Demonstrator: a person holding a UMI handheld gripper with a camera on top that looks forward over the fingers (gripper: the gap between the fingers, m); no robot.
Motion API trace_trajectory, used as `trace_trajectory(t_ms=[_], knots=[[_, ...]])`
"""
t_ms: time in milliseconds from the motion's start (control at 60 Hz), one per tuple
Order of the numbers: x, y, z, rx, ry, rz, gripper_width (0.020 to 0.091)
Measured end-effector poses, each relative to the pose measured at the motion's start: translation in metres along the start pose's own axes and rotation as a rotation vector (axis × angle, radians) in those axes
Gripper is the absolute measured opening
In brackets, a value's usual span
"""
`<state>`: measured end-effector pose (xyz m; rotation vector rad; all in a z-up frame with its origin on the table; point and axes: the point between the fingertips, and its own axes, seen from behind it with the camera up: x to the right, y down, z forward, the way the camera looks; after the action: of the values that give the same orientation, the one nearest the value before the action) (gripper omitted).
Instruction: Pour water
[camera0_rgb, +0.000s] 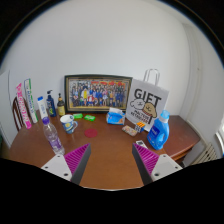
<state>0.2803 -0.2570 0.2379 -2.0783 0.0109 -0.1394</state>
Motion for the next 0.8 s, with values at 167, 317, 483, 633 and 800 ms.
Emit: trace_trajectory(t_ms=[167, 317, 483, 633, 800], knots=[[-0.010, 0.018, 0.008, -0.019, -0.031, -0.003, 0.0859], [-0.049, 0.041, 0.012, -0.034, -0.097, -0.019, 0.0857], [-0.121, 0.063, 0.019, -0.035, -0.203, -0.025, 0.0857], [-0.191, 0.065, 0.043, 0.012, -0.266, -0.016, 0.0858], [-0.251, 0.058, 0.093, 0.068, -0.292, 0.012, 0.0853]])
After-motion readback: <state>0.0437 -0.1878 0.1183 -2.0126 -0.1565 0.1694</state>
